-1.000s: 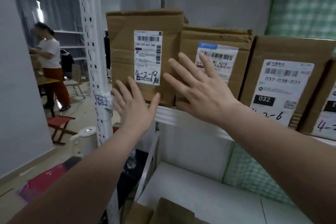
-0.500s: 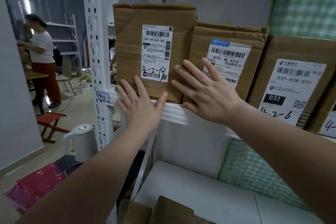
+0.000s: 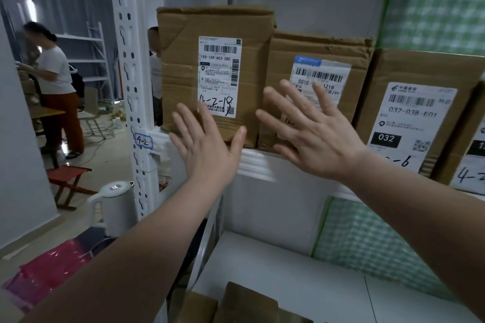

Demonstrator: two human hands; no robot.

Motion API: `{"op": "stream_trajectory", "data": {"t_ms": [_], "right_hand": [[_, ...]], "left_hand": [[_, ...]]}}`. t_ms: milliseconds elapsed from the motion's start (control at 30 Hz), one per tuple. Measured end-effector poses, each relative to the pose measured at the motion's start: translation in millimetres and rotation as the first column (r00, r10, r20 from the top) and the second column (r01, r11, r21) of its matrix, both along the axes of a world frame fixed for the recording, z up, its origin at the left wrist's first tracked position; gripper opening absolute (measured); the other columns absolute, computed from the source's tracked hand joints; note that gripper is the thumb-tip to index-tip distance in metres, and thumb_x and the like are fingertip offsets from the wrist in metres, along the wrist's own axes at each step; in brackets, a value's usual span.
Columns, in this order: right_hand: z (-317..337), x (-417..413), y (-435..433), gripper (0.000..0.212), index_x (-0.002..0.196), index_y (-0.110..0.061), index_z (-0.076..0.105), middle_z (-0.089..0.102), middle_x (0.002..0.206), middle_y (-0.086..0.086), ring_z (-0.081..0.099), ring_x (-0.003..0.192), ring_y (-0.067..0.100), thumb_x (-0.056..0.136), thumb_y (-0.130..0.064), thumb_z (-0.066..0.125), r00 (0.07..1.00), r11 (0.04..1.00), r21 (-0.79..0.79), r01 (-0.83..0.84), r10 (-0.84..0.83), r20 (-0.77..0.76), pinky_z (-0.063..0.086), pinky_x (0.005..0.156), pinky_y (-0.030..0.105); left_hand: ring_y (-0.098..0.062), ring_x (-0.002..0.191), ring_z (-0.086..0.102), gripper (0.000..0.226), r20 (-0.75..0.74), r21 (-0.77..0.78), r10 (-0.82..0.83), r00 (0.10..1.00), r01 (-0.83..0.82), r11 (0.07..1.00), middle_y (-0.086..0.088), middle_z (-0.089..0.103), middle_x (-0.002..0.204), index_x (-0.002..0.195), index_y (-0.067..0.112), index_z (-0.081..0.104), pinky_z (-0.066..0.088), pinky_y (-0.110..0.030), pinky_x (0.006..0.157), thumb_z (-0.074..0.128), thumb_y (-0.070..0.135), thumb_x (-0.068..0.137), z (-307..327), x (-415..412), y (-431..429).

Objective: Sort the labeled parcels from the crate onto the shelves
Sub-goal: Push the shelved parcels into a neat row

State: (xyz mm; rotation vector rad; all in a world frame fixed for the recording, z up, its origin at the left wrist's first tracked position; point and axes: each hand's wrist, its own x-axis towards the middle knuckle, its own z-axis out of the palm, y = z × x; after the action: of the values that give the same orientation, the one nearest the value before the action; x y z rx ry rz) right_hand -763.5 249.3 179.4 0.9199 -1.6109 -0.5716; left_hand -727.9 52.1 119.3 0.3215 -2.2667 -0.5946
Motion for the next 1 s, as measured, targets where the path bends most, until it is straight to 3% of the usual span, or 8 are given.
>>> {"op": "stream_trajectory", "data": {"t_ms": [267,567,767,867,1000], "right_hand": [[6.0,1.8,56.1,0.061,0.15,-0.019,0.037,0.03,0.157,0.015,0.022,0.146,0.031,0.096,-0.046,0.046,0.998,0.999,-0.053,0.005,-0.008,-0.056,-0.002,0.119,0.052],[0.6,-5.8,74.3,0.062,0.15,-0.02,0.037,0.03,0.157,0.013,0.023,0.145,0.029,0.094,-0.042,0.05,0.999,0.999,-0.032,0.022,-0.023,-0.042,0.005,0.118,0.051],[2.8,0.6,84.3,0.063,0.152,-0.019,0.033,0.029,0.157,0.013,0.022,0.146,0.029,0.095,-0.045,0.046,0.998,0.999,-0.028,0.028,-0.029,-0.048,-0.002,0.119,0.049],[1.6,13.9,116.7,0.067,0.153,-0.017,0.026,0.026,0.158,0.013,0.015,0.147,0.027,0.096,-0.045,0.045,0.992,0.992,-0.105,0.063,-0.074,-0.1,-0.002,0.119,0.051],[2.6,27.4,173.1,0.067,0.153,-0.014,0.025,0.023,0.158,0.016,0.01,0.148,0.028,0.097,-0.045,0.044,0.975,0.97,-0.175,0.17,-0.191,-0.11,-0.004,0.119,0.051]], "left_hand": [[-0.018,0.14,-0.031,0.082,-0.096,-0.378,-0.28,0.955,0.225,0.898,0.002,-0.037,0.149,0.146,0.021,-0.023,-0.016,-0.053,0.113,0.019,0.064,0.09,10.4,-1.6,62.4],[-0.022,0.146,-0.02,0.078,-0.143,-0.399,-0.314,0.939,0.236,0.886,0.002,-0.026,0.155,0.148,0.025,-0.02,-0.018,-0.051,0.111,0.022,0.059,0.091,-0.2,-14.9,80.9],[-0.019,0.145,-0.021,0.075,-0.212,-0.452,-0.364,0.907,0.24,0.859,0.004,-0.015,0.159,0.151,0.018,-0.008,-0.012,-0.054,0.113,0.026,0.052,0.093,2.9,-15.4,94.6],[-0.016,0.144,-0.025,0.074,-0.235,-0.59,-0.454,0.859,0.245,0.769,0.002,-0.01,0.16,0.152,0.02,-0.004,-0.012,-0.053,0.113,0.028,0.052,0.094,9.6,-16.0,110.8],[-0.018,0.145,-0.021,0.072,-0.193,-0.821,-0.602,0.774,0.209,0.532,0.005,-0.027,0.156,0.151,0.022,-0.016,-0.01,-0.054,0.114,0.014,0.059,0.096,15.8,-21.3,137.2]]}}
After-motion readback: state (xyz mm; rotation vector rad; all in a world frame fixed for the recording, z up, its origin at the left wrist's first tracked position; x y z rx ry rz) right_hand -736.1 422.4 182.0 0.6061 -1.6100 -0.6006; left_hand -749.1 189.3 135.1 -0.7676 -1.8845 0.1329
